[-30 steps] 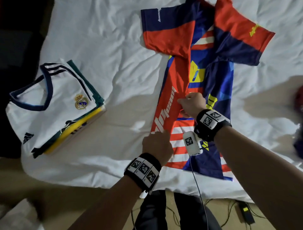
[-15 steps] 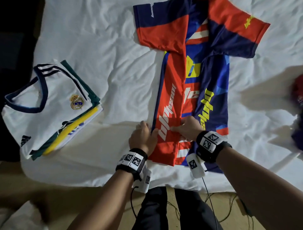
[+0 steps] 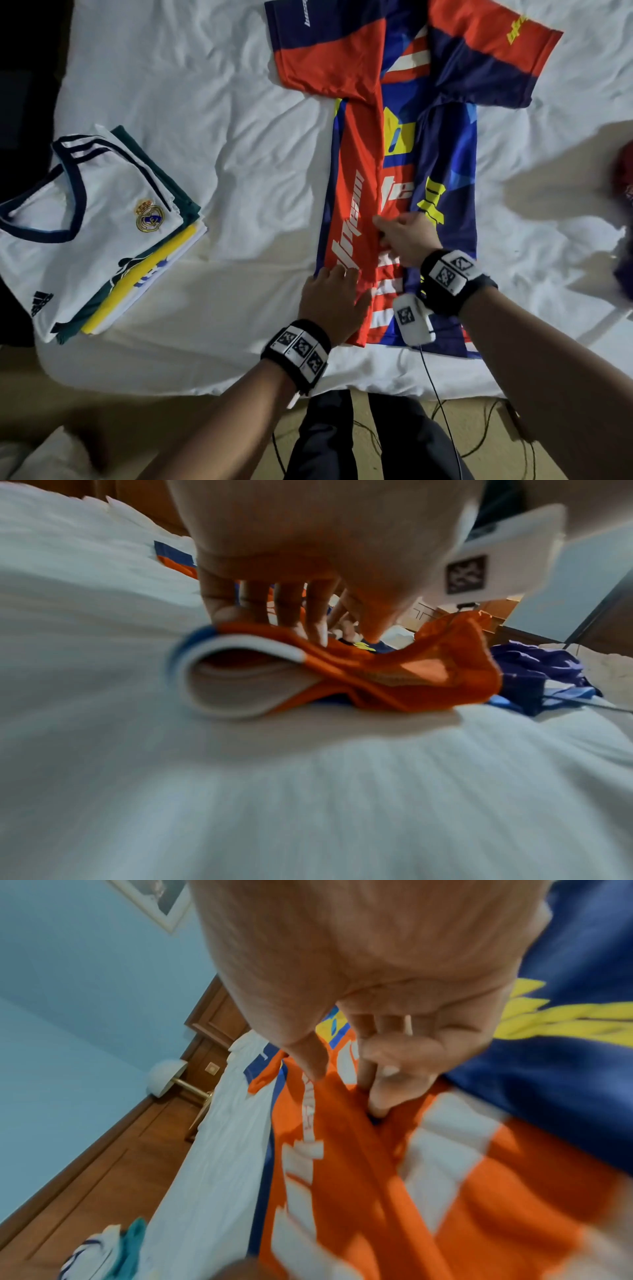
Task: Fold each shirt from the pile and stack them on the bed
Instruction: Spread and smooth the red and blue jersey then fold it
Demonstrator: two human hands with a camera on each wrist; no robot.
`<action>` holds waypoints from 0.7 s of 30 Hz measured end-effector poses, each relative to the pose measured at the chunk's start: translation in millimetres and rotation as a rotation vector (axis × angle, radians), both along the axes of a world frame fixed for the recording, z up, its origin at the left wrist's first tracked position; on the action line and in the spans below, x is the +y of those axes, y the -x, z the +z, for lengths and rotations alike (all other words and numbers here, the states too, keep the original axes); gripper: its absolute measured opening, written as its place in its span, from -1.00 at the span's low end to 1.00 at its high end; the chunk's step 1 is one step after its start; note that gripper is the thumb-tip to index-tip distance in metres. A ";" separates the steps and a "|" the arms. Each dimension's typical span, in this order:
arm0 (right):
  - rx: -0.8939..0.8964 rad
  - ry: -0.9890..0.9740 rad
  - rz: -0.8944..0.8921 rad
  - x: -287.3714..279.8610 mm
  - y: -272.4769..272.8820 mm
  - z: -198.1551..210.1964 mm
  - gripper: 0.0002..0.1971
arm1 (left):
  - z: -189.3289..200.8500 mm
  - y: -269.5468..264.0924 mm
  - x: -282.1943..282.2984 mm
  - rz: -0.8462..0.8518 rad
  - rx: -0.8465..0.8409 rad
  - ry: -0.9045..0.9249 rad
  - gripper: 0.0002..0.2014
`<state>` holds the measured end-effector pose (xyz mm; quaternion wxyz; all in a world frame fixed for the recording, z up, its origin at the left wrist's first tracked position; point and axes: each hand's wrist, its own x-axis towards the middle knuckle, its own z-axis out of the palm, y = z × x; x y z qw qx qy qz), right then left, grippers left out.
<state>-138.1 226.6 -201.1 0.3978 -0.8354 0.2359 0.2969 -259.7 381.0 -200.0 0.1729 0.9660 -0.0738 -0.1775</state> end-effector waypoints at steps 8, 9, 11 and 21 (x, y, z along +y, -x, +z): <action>-0.022 -0.015 -0.093 15.2 -77.4 -6.3 -0.61 | -18.9 -22.7 -28.9 -0.110 0.032 -0.102 -0.74; -0.037 -0.008 -0.085 15.0 -81.0 -9.0 -0.66 | -18.2 -23.6 -28.8 -0.124 0.002 -0.083 -0.75; -0.101 0.013 -0.099 11.6 -85.2 -13.1 -0.76 | -16.4 -26.8 -26.6 -0.124 -0.050 -0.026 -0.78; -0.200 0.284 0.031 -4.8 -95.6 -10.4 -0.81 | -7.5 -61.6 -5.2 -0.022 0.034 0.141 -0.63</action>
